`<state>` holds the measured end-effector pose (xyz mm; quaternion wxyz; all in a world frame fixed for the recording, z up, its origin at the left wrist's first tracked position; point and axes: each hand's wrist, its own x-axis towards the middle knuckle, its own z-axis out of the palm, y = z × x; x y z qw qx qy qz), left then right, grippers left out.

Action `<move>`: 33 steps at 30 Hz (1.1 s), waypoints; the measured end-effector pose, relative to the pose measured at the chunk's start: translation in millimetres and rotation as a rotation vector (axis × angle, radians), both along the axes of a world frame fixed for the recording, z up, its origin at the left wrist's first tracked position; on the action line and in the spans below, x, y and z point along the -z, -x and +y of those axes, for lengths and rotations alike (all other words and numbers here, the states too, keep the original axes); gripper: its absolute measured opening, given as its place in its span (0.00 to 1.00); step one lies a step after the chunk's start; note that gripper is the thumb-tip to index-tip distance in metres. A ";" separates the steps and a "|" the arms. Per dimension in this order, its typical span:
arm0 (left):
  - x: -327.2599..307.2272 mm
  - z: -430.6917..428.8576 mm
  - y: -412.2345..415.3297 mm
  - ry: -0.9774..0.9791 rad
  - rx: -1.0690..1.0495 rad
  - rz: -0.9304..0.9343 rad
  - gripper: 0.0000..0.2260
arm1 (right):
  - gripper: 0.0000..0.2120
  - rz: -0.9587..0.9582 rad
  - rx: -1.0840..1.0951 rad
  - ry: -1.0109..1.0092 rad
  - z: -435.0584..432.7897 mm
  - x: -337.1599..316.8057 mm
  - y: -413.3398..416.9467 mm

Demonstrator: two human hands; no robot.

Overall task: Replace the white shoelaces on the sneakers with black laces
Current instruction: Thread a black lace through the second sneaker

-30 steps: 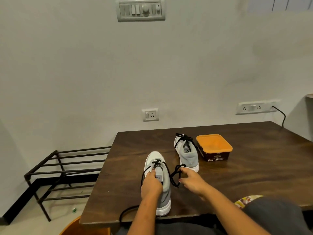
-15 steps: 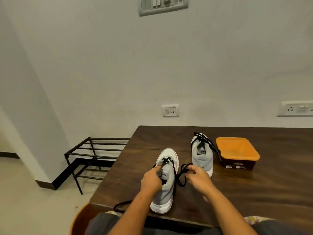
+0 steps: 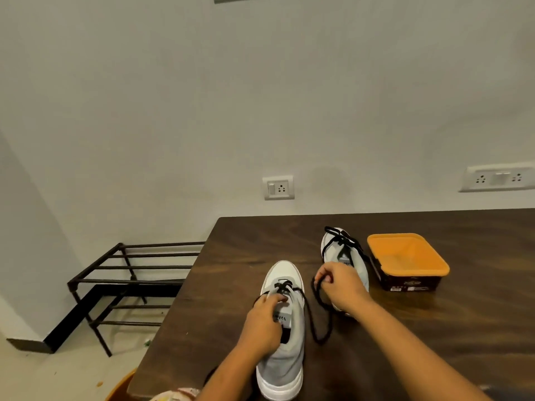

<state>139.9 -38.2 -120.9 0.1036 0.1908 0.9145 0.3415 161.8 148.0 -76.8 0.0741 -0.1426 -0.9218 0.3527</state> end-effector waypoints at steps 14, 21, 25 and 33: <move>-2.4 6.0 19.1 -0.086 -0.266 0.147 0.07 | 0.31 -0.241 -0.255 -0.132 0.0 18.8 19.5; 1.1 1.2 21.6 -0.265 -0.336 -0.003 0.06 | 0.23 -0.089 -0.392 0.104 -21.7 18.9 17.1; 4.5 2.4 20.5 -0.338 -0.371 -0.009 0.02 | 0.15 -0.096 -0.219 0.164 -19.3 29.1 15.2; 5.6 7.5 13.4 -0.417 -0.365 0.063 0.07 | 0.10 -0.276 -0.130 0.348 -9.2 1.0 -1.9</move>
